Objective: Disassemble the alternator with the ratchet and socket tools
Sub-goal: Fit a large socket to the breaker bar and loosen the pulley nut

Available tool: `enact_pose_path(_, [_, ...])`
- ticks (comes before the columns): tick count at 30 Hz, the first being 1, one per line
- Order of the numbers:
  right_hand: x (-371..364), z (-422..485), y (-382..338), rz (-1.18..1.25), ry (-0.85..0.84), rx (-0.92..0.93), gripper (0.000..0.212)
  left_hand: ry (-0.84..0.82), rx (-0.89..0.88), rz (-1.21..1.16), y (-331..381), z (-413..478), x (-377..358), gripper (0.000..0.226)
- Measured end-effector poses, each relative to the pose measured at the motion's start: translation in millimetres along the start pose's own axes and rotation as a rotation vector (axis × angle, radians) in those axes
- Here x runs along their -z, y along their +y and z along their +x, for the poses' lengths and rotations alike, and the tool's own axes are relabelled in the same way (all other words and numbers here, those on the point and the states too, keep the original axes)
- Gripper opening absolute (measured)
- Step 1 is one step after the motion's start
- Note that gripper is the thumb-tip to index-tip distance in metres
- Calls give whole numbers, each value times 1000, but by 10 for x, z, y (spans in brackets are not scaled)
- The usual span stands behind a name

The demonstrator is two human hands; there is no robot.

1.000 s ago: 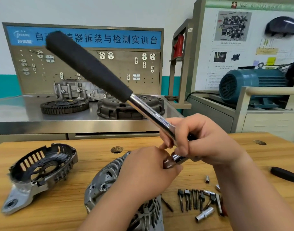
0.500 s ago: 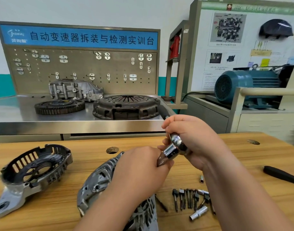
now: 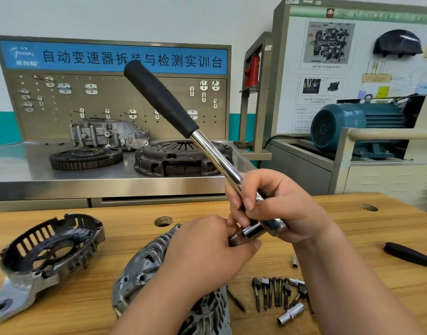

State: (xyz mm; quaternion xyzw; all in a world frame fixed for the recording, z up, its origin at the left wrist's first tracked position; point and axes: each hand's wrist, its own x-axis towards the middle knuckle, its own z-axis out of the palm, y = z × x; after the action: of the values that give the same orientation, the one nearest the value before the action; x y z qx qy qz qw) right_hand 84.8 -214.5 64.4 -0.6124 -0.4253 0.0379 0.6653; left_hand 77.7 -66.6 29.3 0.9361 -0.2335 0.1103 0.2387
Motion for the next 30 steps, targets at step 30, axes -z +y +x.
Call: enact_pose_path(30, [-101,-71,-72,-323,250,-59,56,95,-17,4,10,-8,-14,43])
